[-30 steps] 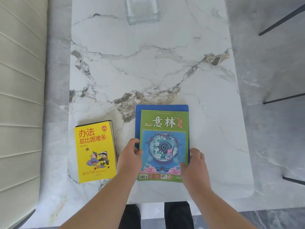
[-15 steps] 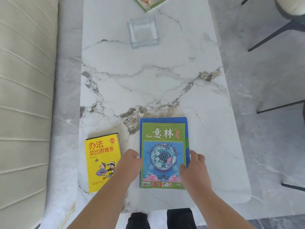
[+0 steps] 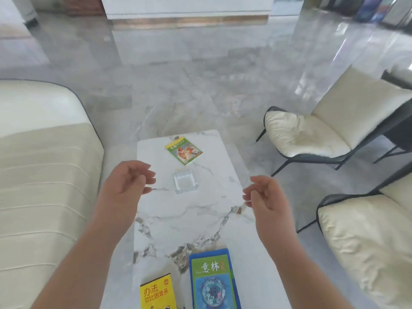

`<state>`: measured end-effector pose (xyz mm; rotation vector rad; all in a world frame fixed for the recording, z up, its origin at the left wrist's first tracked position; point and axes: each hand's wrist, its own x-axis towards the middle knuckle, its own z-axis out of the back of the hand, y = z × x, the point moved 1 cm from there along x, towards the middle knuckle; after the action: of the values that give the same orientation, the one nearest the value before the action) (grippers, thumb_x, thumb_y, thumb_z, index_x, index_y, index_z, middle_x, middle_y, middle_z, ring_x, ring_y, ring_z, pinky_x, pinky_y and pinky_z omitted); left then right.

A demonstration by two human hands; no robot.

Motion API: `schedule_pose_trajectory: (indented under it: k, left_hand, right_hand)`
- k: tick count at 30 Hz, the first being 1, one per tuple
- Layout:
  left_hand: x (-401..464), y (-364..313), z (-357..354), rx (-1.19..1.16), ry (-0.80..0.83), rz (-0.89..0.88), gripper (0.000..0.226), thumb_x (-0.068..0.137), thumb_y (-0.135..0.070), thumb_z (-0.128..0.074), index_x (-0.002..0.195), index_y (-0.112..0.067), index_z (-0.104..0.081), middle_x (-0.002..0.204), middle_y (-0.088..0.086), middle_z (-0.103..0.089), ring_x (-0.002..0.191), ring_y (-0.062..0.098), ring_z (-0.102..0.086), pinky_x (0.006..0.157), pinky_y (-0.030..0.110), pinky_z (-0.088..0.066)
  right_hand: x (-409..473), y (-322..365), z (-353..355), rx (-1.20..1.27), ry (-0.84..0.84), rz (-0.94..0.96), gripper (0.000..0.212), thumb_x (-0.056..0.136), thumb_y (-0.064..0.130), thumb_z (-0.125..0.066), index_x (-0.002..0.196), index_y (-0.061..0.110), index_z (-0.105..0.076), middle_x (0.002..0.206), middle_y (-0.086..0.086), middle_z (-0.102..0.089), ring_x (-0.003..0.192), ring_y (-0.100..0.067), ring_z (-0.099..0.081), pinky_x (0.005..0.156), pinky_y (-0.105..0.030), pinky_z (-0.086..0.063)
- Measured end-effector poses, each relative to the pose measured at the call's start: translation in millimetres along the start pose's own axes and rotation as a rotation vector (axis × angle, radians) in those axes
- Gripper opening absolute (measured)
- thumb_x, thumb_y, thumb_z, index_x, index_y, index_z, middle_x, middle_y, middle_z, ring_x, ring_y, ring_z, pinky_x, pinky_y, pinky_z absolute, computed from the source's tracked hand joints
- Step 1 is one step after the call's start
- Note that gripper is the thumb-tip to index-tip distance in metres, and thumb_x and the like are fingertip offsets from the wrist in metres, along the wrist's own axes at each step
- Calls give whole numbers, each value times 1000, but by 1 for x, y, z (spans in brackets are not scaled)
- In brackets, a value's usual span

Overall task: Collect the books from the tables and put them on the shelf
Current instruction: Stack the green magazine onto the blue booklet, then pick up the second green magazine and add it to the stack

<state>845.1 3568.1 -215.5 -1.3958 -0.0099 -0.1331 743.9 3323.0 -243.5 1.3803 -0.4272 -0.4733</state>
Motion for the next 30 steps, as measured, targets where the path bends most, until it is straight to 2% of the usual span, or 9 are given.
schedule_pose_trajectory:
  k: [6, 10, 15, 21, 24, 27, 30]
  left_hand:
    - [-39, -92, 2, -92, 44, -102, 42, 94, 14, -37, 94, -21, -61, 90, 6, -66, 85, 23, -65, 79, 35, -56]
    - [-63, -99, -16, -147, 55, -70, 39, 94, 14, -37, 94, -18, -61, 87, 4, -65, 82, 22, -65, 78, 36, -56]
    - [-74, -106, -61, -143, 64, -73, 34, 93, 14, -36, 99, -10, -59, 85, 3, -66, 80, 20, -64, 76, 34, -55]
    - [-92, -113, -169, -101, 87, -89, 38, 93, 12, -37, 95, -18, -61, 85, -1, -68, 76, 11, -67, 74, 31, -56]
    - [-103, -112, -231, -49, 114, -84, 37, 95, 7, -39, 98, -22, -61, 92, -1, -68, 80, 8, -68, 77, 29, -57]
    - [-118, -115, -301, -45, 36, -61, 37, 96, 6, -39, 98, -24, -61, 96, 2, -68, 84, 15, -68, 80, 34, -57]
    - [-129, -125, -356, -127, -67, 19, 40, 93, 10, -36, 93, -23, -60, 92, 2, -66, 83, 21, -66, 75, 33, -54]
  right_hand:
    - [-49, 94, 48, 59, -108, 94, 34, 93, -6, -41, 100, 23, -58, 81, 1, -66, 74, -10, -65, 81, -34, -55]
    - [-64, 107, 83, 76, -147, 120, 31, 93, -7, -40, 105, 15, -59, 75, 2, -65, 71, -10, -63, 78, -28, -54]
    - [-53, 99, 128, 81, -162, 114, 29, 93, -5, -40, 107, 12, -58, 75, 1, -65, 73, -12, -63, 80, -33, -56]
    - [-21, 74, 222, 98, -122, 109, 27, 94, -4, -41, 108, 12, -59, 78, -2, -65, 73, -15, -62, 76, -24, -55]
    - [4, 54, 284, 75, -79, 89, 28, 93, -3, -41, 107, 12, -60, 78, -2, -65, 73, -18, -61, 81, -33, -54]
    - [41, 40, 356, 2, -4, 56, 30, 92, -4, -41, 103, 14, -62, 77, -1, -65, 71, -17, -61, 84, -36, -53]
    - [71, 39, 414, -51, 59, 42, 32, 91, -5, -40, 102, 14, -62, 77, -3, -65, 69, -14, -61, 84, -35, -53]
